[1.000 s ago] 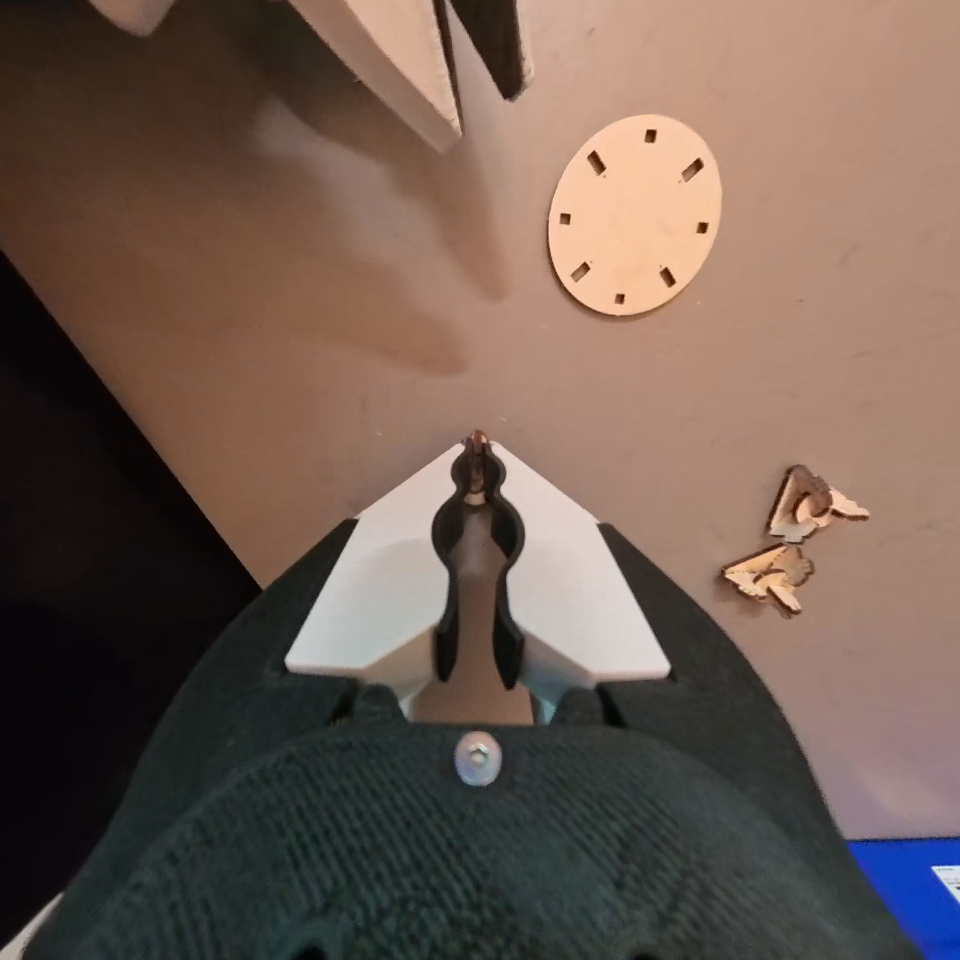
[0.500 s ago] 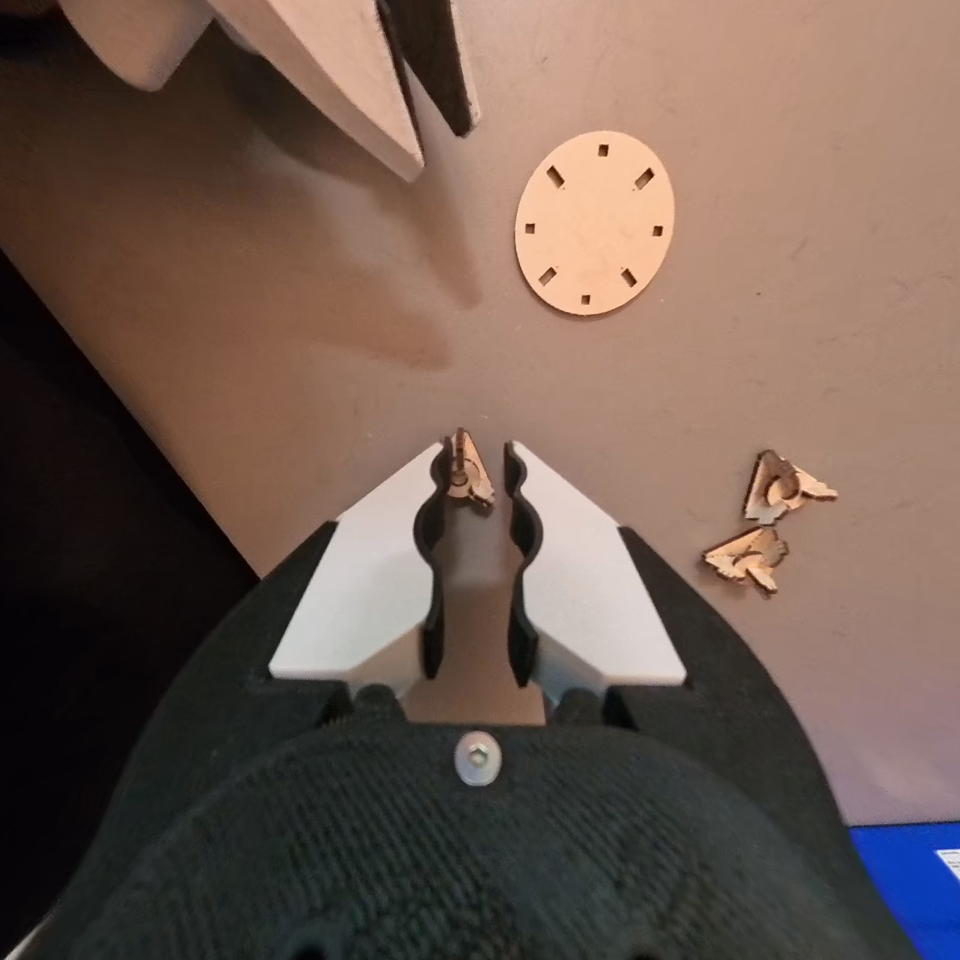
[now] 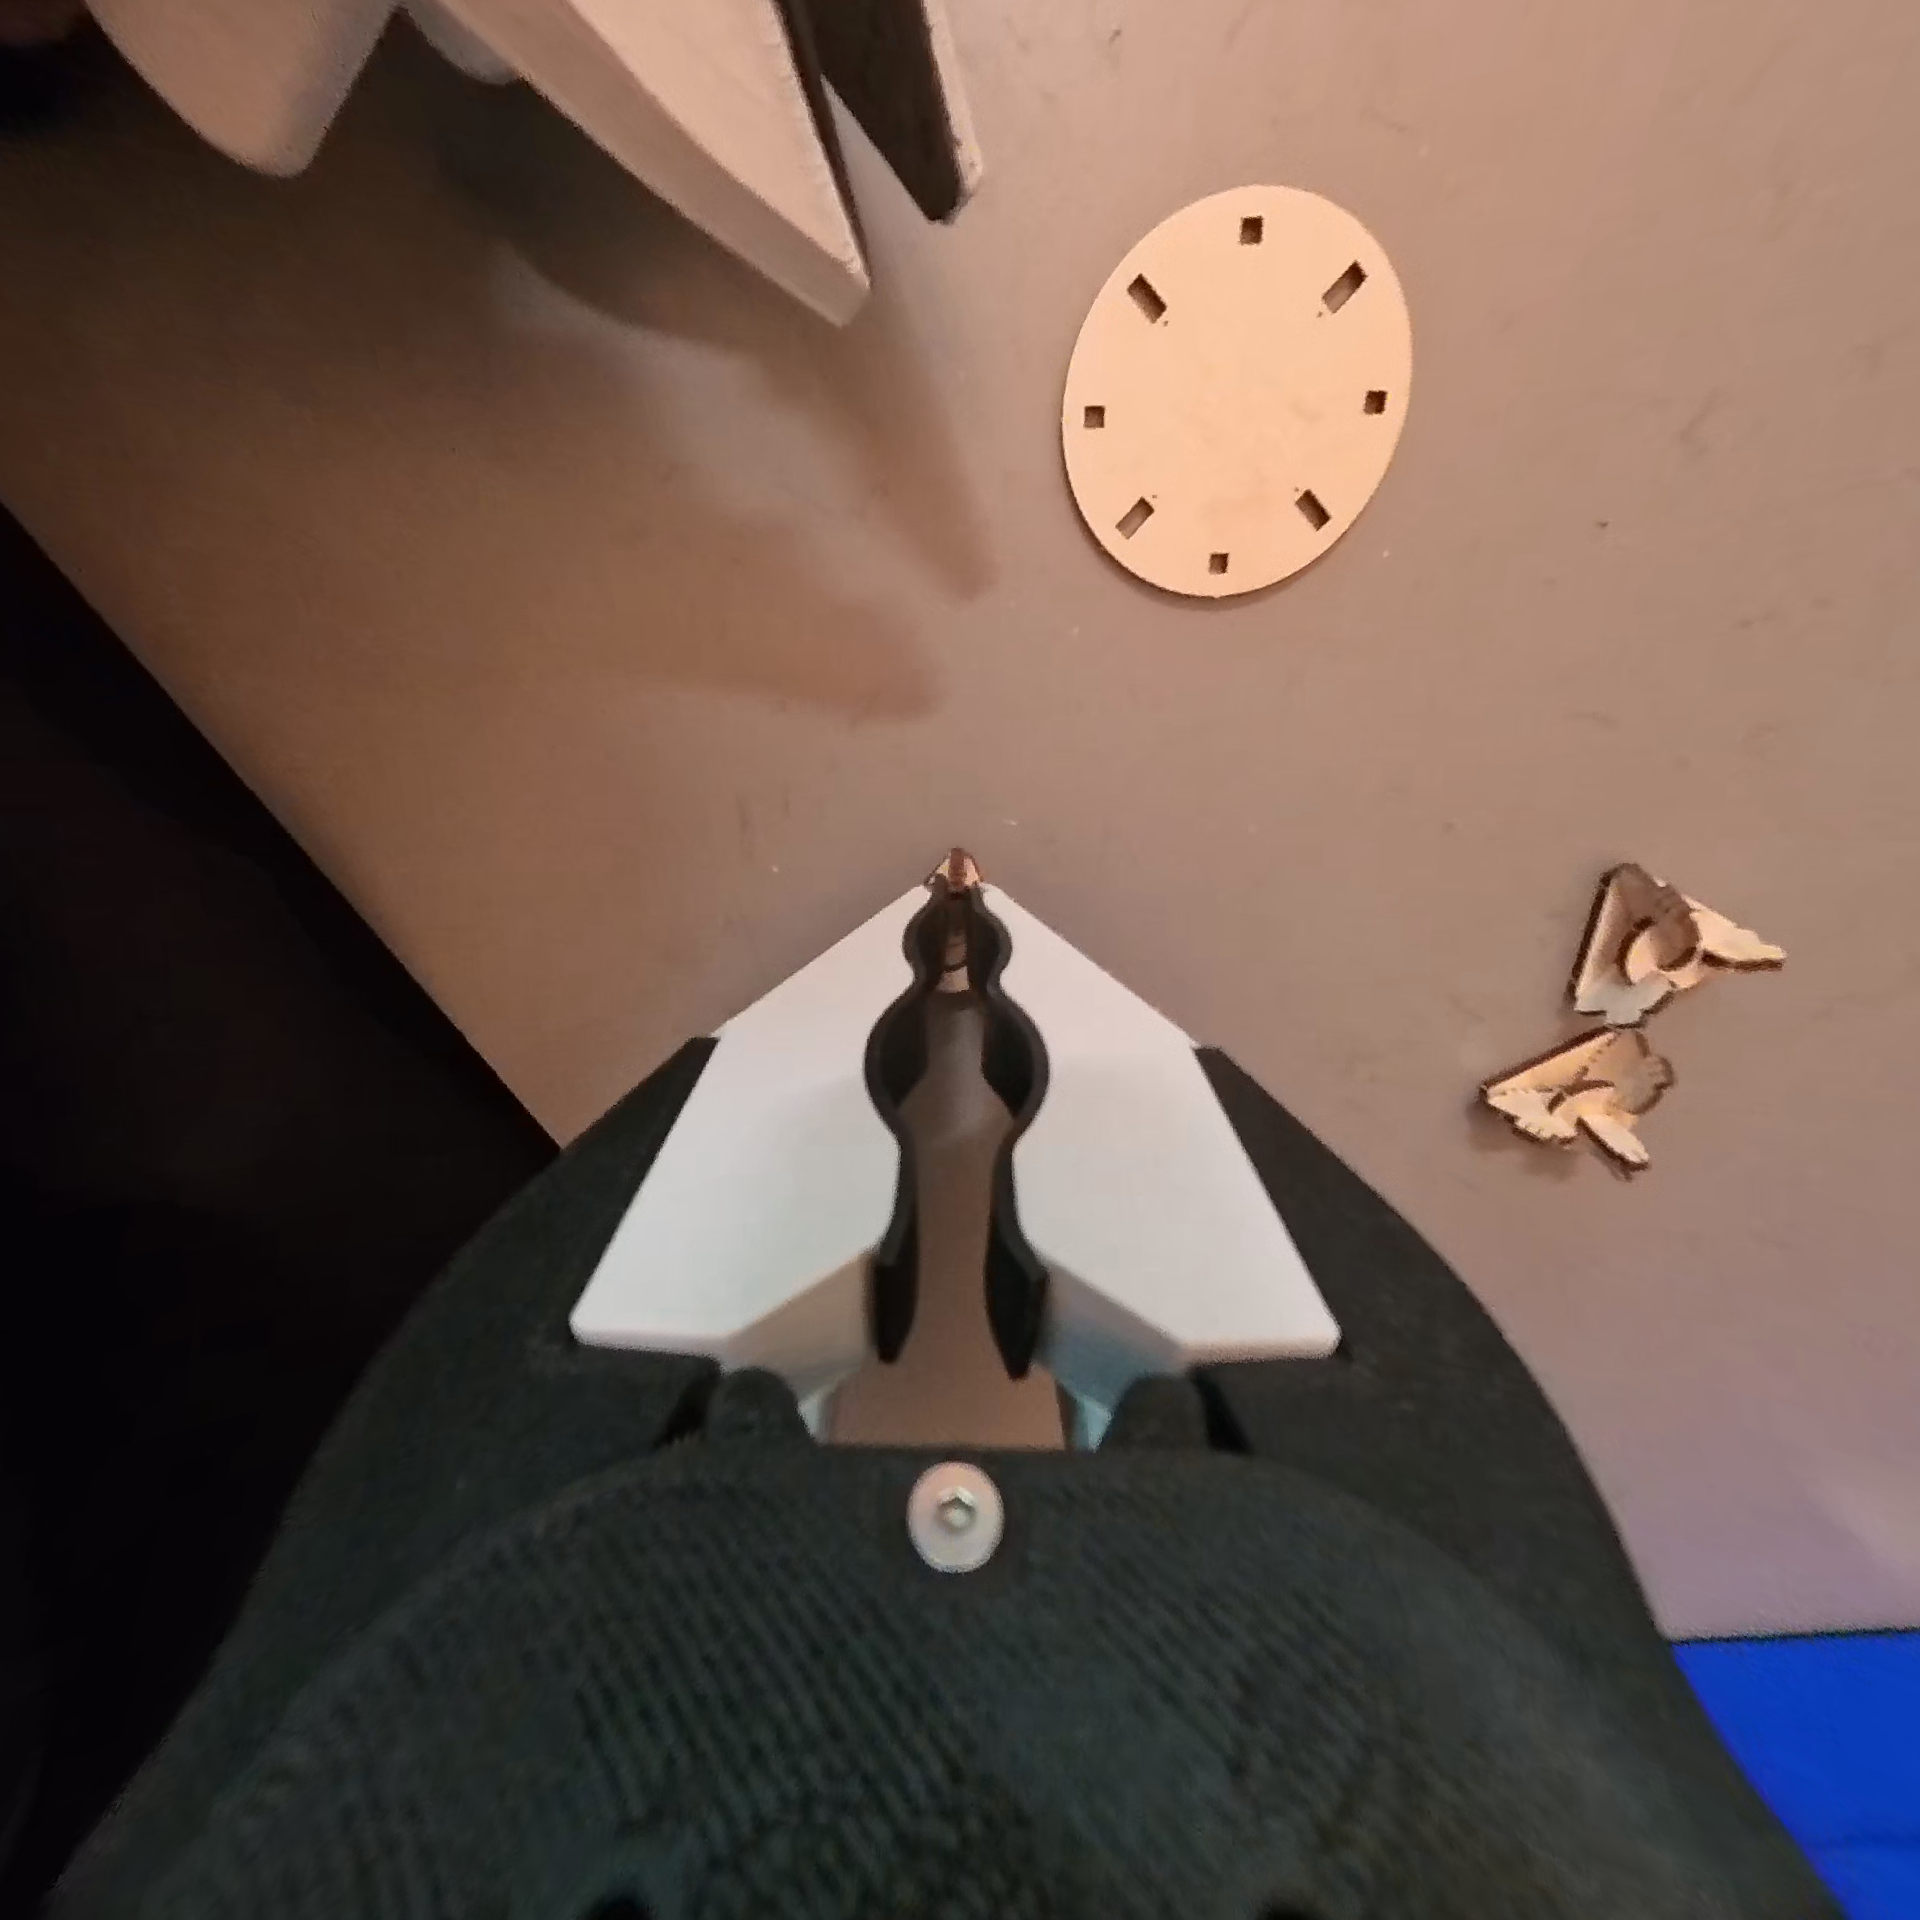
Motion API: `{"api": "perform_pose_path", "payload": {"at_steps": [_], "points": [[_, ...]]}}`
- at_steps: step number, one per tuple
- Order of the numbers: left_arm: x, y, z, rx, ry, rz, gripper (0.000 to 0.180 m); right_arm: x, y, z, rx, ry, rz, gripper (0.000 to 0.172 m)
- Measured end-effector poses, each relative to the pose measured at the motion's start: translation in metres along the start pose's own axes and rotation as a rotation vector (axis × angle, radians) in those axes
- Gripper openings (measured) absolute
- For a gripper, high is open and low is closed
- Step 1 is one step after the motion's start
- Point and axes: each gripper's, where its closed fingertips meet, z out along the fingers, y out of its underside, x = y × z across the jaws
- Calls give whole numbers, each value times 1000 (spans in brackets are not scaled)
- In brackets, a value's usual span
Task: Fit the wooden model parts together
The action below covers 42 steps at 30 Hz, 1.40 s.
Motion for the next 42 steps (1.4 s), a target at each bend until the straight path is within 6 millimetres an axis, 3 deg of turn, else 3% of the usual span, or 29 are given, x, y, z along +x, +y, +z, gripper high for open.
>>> {"api": "perform_pose_path", "payload": {"at_steps": [27, 28, 29, 30, 34, 38, 42], "points": [[0, 0, -1, 5, 0, -5, 8, 1, -1, 8, -24, 52, 162, 0], [0, 0, -1, 5, 0, -6, 8, 3, -2, 8, -23, 53, 159, 2], [0, 0, -1, 4, -1, -6, 7, 4, -4, 6, -14, 59, 151, 22], [0, 0, -1, 3, -2, -6, 7, 5, -8, 2, 12, 62, 142, 32], [-1, 0, -1, 3, -10, -2, 7, 13, -21, -23, 117, 104, 117, 34], [-1, 0, -1, 2, -15, 0, 7, 16, -8, -32, 121, 159, 111, 32], [-2, 0, -1, 4, -18, 2, 7, 4, 5, -27, 135, 145, 147, 30]]}}
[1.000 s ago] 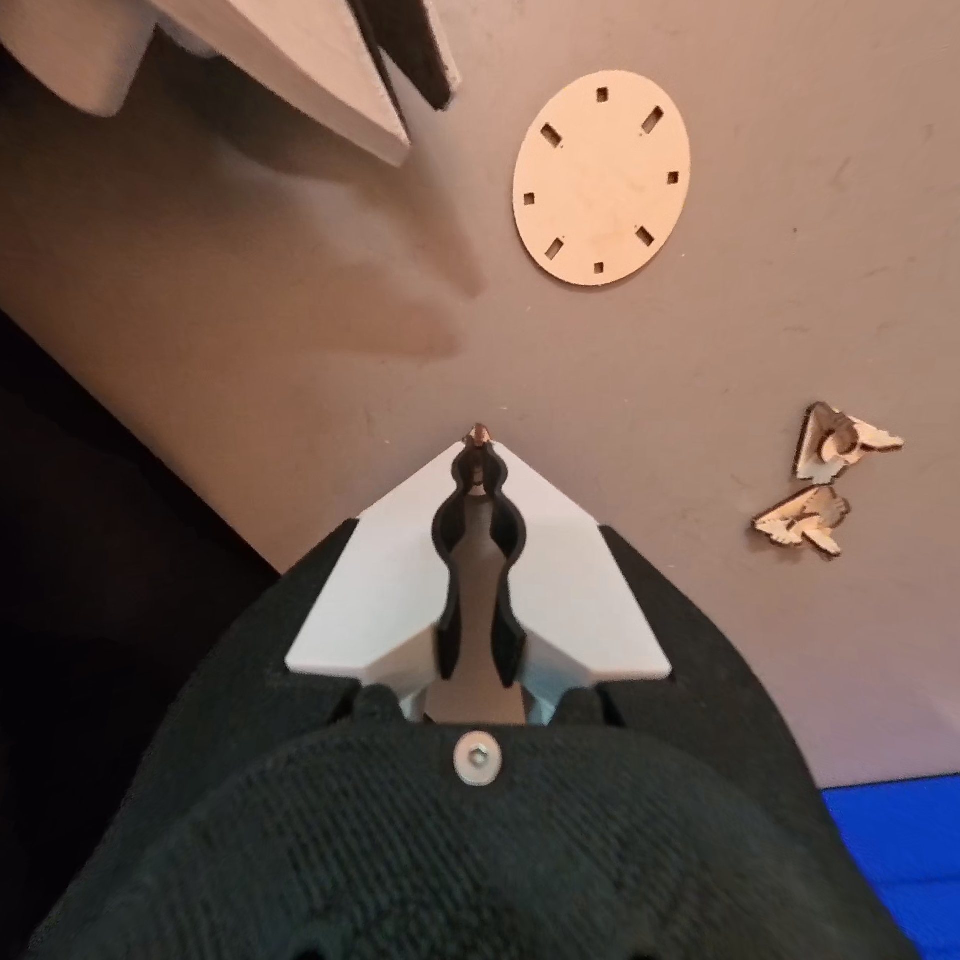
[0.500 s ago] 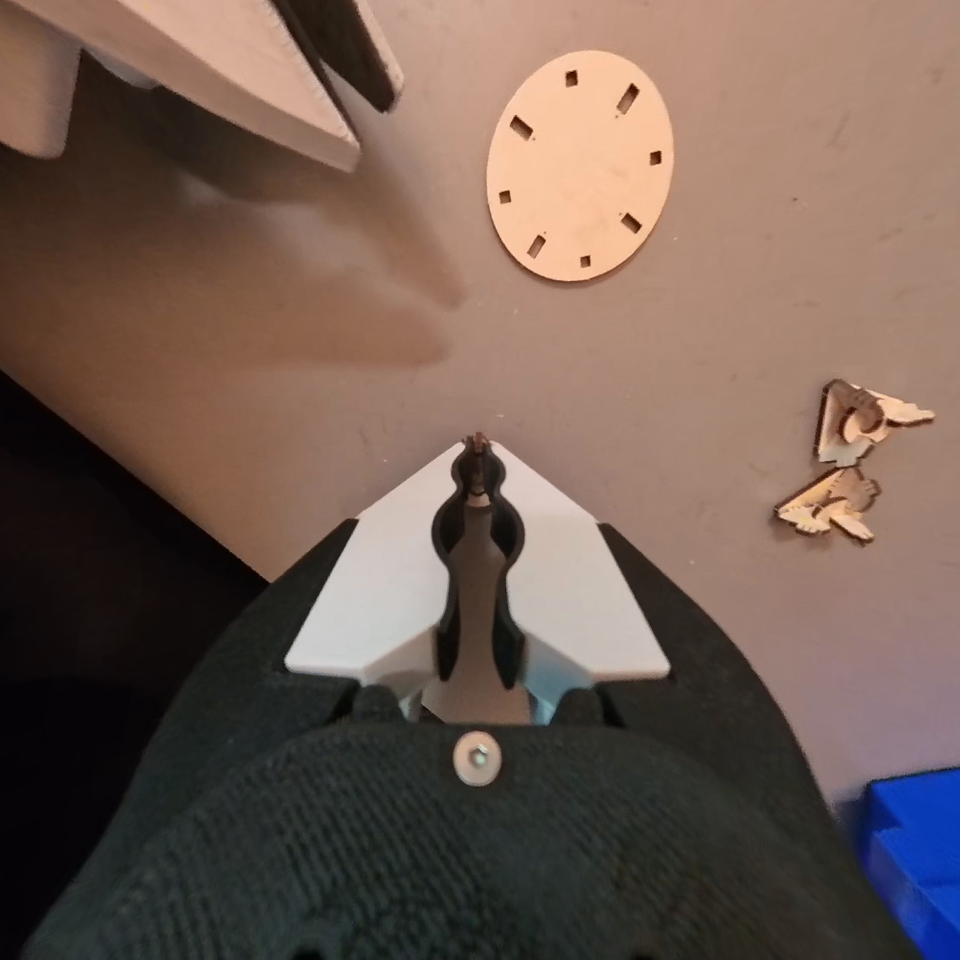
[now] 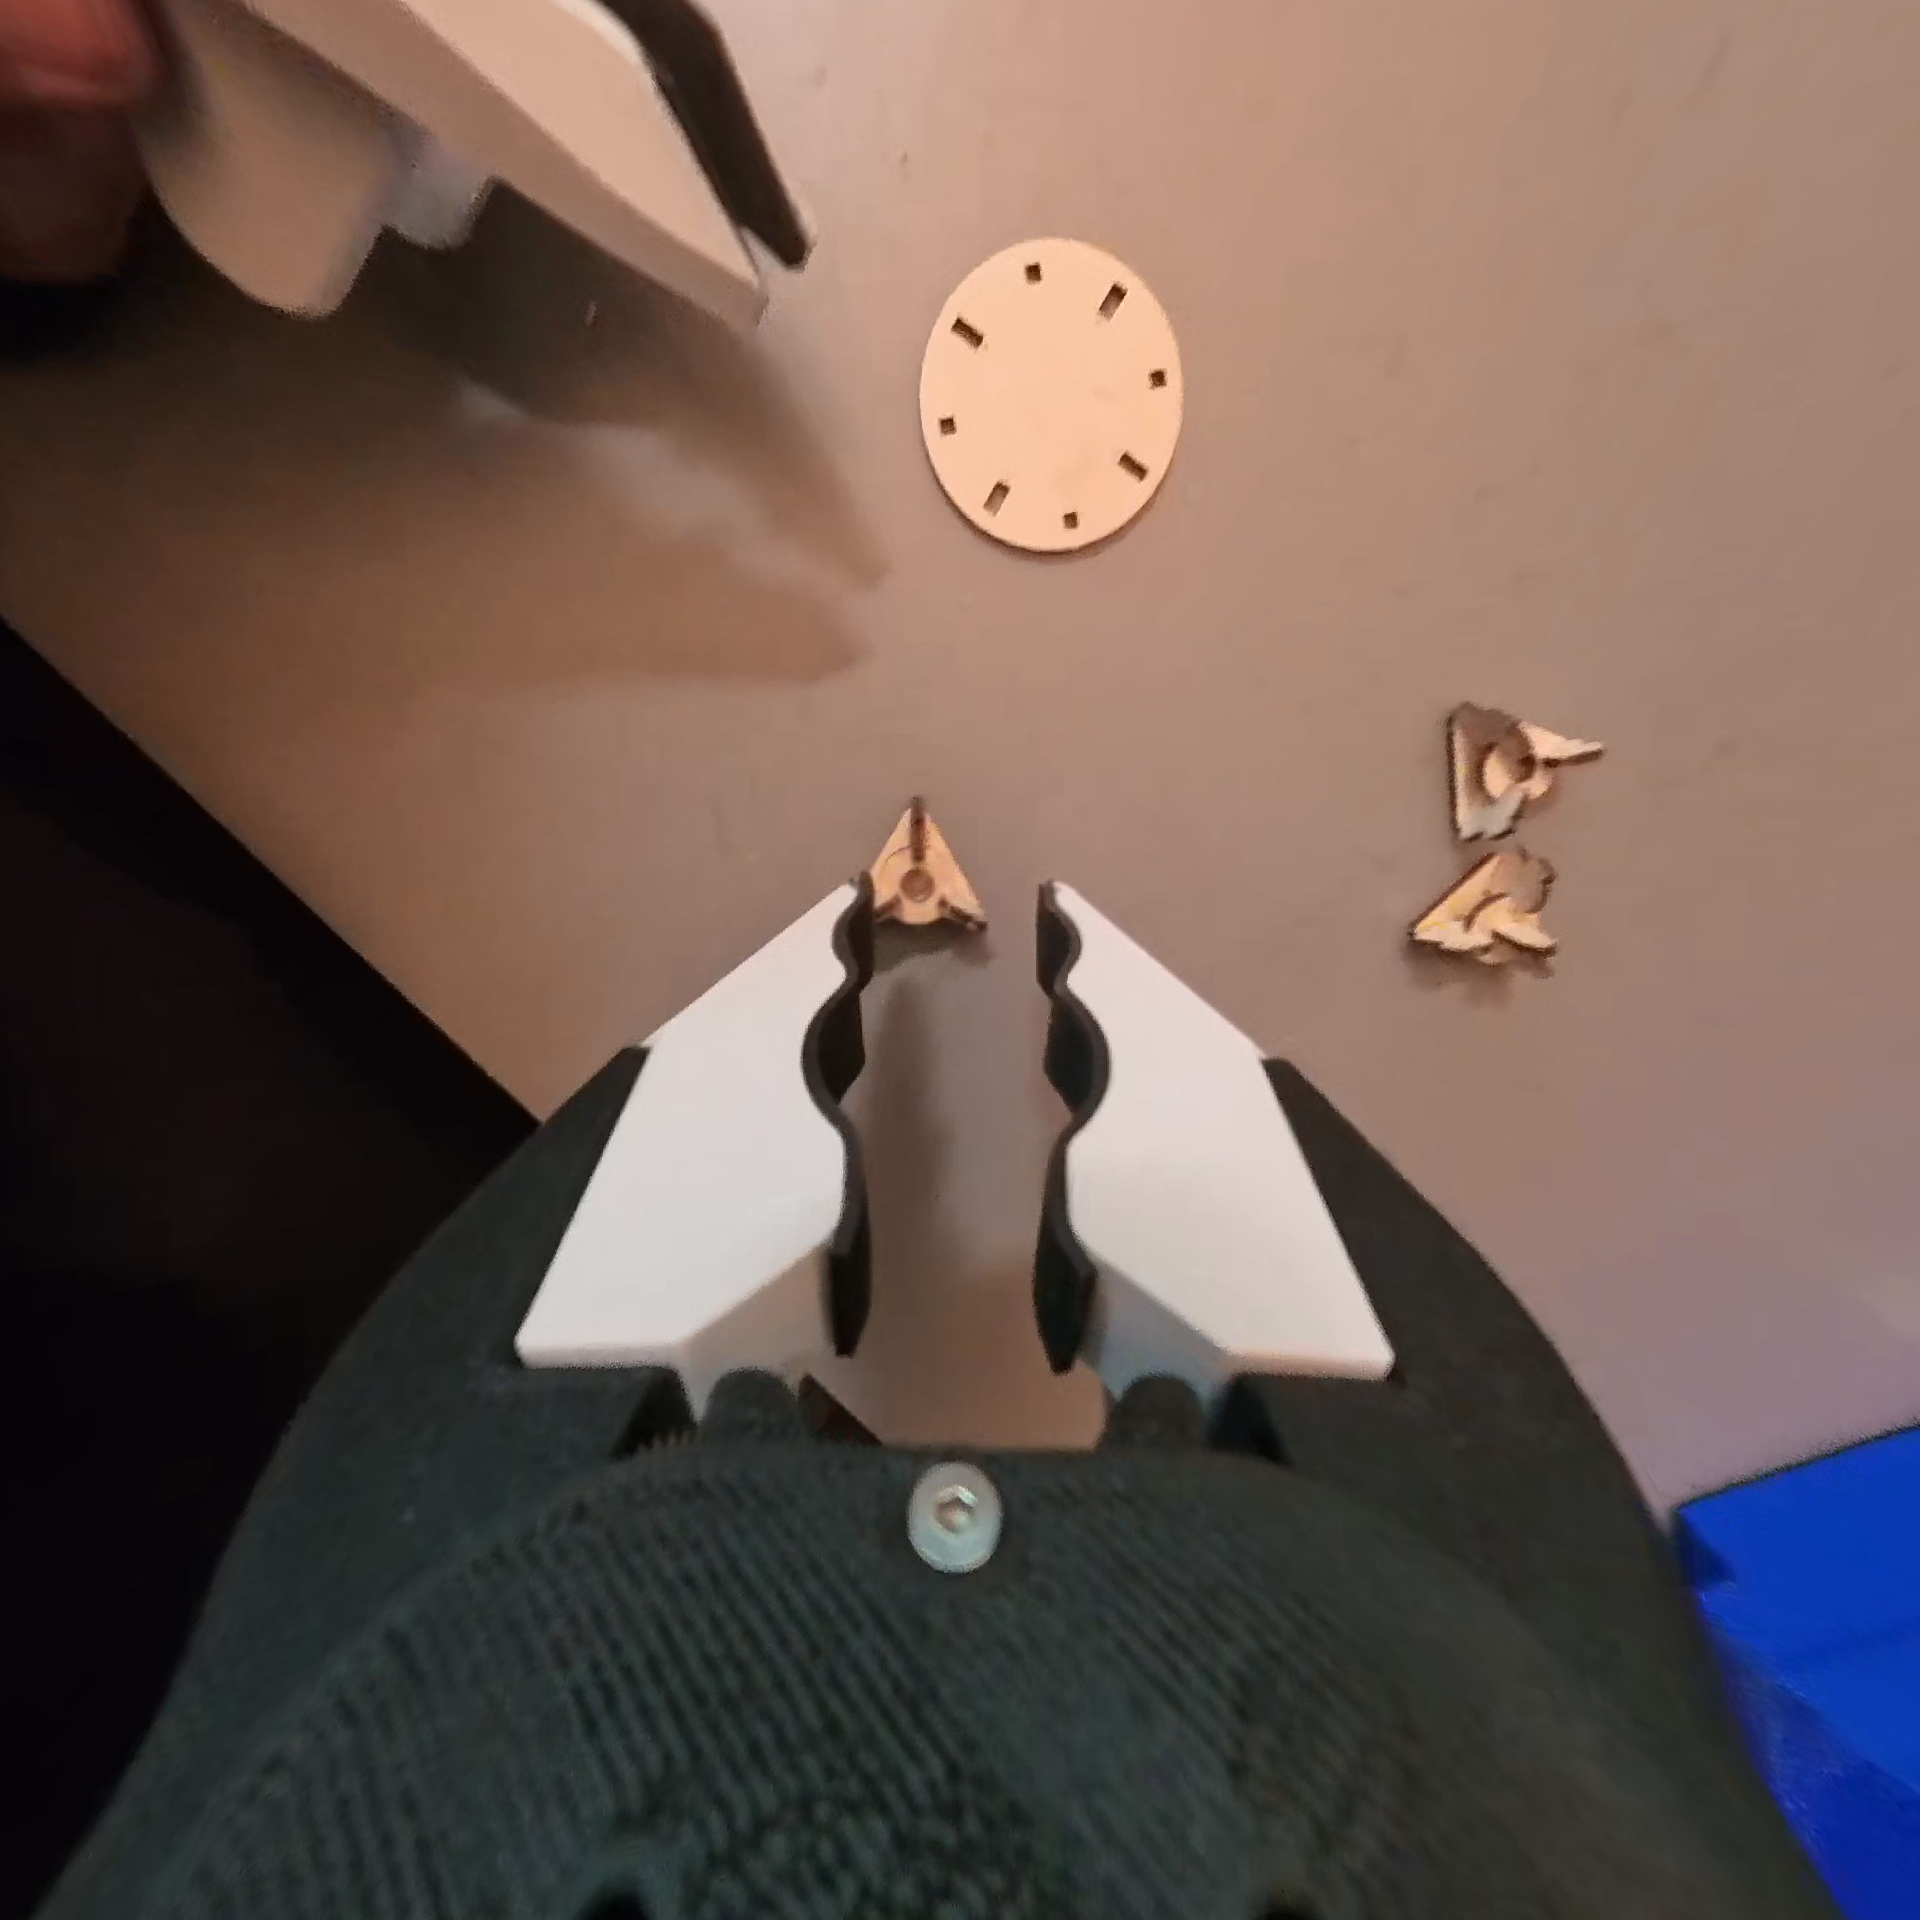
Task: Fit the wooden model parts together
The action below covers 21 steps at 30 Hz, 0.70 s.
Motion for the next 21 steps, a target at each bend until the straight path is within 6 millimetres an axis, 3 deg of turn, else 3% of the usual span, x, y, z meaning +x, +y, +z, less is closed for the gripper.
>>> {"api": "perform_pose_path", "payload": {"at_steps": [4, 8, 15, 17, 21], "points": [[0, 0, 0, -1, -1, 2, 7, -3, 12, 4, -6, 24, -39, 24], [0, 1, 0, -3, -4, 5, 7, 6, 17, 4, -17, 74, -249, 13], [-1, 3, 2, -14, -18, 7, 5, -7, 11, 6, 2, 22, -339, 18], [-2, 4, 3, -25, -28, 10, 6, -11, 14, 7, -5, 16, -302, 13], [-3, 5, 3, -26, -33, 12, 5, -28, 11, 11, 34, -103, -66, 8]]}}
